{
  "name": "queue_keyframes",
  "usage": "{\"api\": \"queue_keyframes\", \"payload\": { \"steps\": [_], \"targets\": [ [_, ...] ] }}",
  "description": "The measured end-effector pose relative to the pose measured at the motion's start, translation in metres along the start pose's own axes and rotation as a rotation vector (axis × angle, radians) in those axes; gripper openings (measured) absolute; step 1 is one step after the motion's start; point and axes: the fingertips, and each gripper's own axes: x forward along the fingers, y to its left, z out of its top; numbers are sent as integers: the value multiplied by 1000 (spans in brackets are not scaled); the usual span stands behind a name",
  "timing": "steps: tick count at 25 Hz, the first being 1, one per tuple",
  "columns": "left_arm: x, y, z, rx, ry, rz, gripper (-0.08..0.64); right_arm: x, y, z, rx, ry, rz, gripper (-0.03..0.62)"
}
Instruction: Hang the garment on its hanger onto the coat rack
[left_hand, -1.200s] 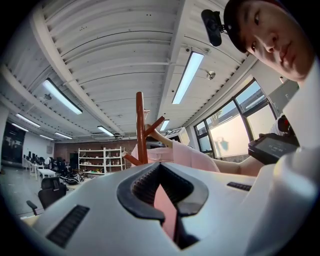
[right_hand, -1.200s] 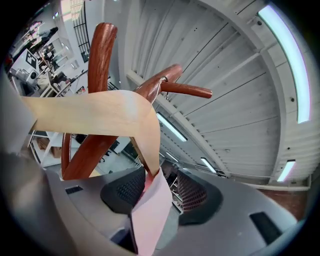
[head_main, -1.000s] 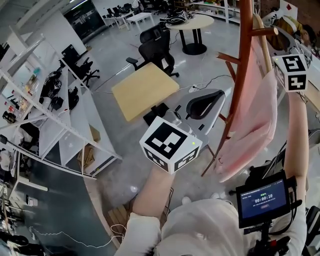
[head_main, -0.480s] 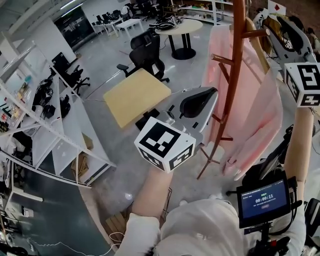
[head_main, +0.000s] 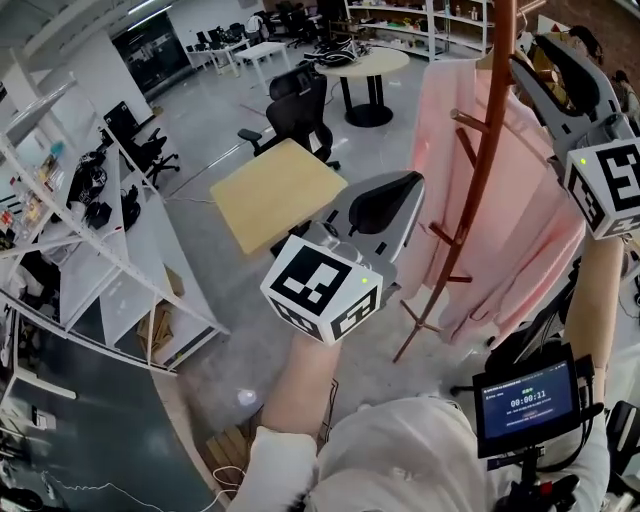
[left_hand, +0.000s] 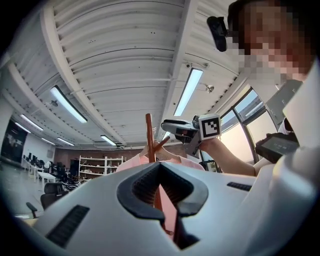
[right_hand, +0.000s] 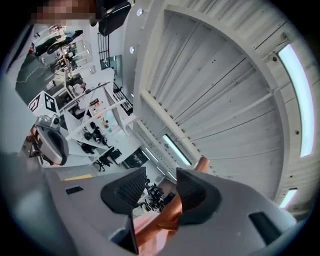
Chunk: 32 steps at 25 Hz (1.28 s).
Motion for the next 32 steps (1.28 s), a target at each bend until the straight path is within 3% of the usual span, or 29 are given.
{"api": "queue_keyframes", "payload": {
  "steps": [6, 11, 17, 22, 26, 32],
  "targets": [
    [-44, 22, 0, 26, 22, 102, 6, 20, 80, 16, 27, -44, 149, 178],
    [-74, 34, -8, 40, 60, 200, 6, 23, 144, 23, 130, -113, 277, 178],
    [-111, 60, -49, 60, 139, 357, 5, 32, 247, -14, 317, -107, 447, 178],
    [-144, 57, -82, 91, 183, 450, 5, 17, 315, -38, 400, -57, 522, 176],
    [-168, 53, -118, 30, 230, 511, 6, 4, 348, -55, 504, -5, 572, 176],
    [-186, 41, -158, -70, 234, 566, 5, -17, 367, -87, 582, 60, 577, 176]
  ]
}}
